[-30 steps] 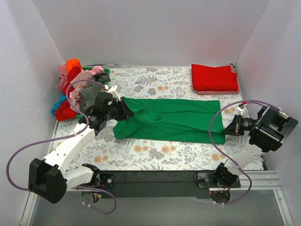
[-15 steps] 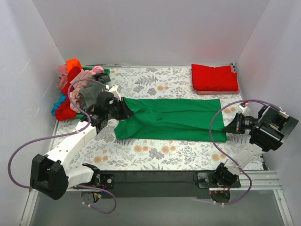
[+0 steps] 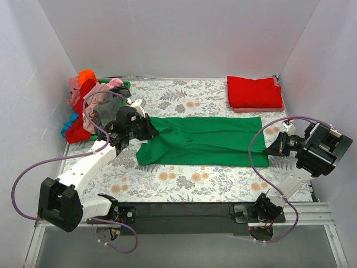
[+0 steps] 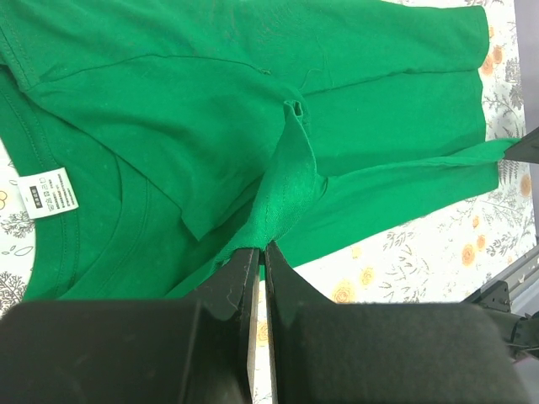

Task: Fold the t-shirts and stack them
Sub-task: Fold the tshirt

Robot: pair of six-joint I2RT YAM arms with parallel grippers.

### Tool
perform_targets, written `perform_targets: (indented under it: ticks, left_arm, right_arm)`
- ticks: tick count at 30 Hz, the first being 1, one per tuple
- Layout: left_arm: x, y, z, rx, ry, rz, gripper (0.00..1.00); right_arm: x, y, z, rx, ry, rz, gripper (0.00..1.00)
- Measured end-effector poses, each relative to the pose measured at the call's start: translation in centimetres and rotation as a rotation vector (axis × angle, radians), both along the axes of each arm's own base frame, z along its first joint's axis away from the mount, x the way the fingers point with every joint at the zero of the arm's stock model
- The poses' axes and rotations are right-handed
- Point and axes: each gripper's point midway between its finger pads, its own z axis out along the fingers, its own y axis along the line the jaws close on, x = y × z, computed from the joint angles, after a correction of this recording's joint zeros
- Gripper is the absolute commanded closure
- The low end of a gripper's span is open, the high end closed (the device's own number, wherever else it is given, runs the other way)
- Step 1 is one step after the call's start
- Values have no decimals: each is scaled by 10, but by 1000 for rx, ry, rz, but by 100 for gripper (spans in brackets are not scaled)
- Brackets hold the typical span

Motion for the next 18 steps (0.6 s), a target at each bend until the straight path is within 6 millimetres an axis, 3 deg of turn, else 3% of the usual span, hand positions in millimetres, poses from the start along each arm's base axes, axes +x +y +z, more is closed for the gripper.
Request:
perform_targets:
  ticks: [18]
  left_arm:
    - [6, 9, -1, 21, -10, 37, 100]
  right_arm:
    - [36, 2, -5, -21, 1, 10, 99]
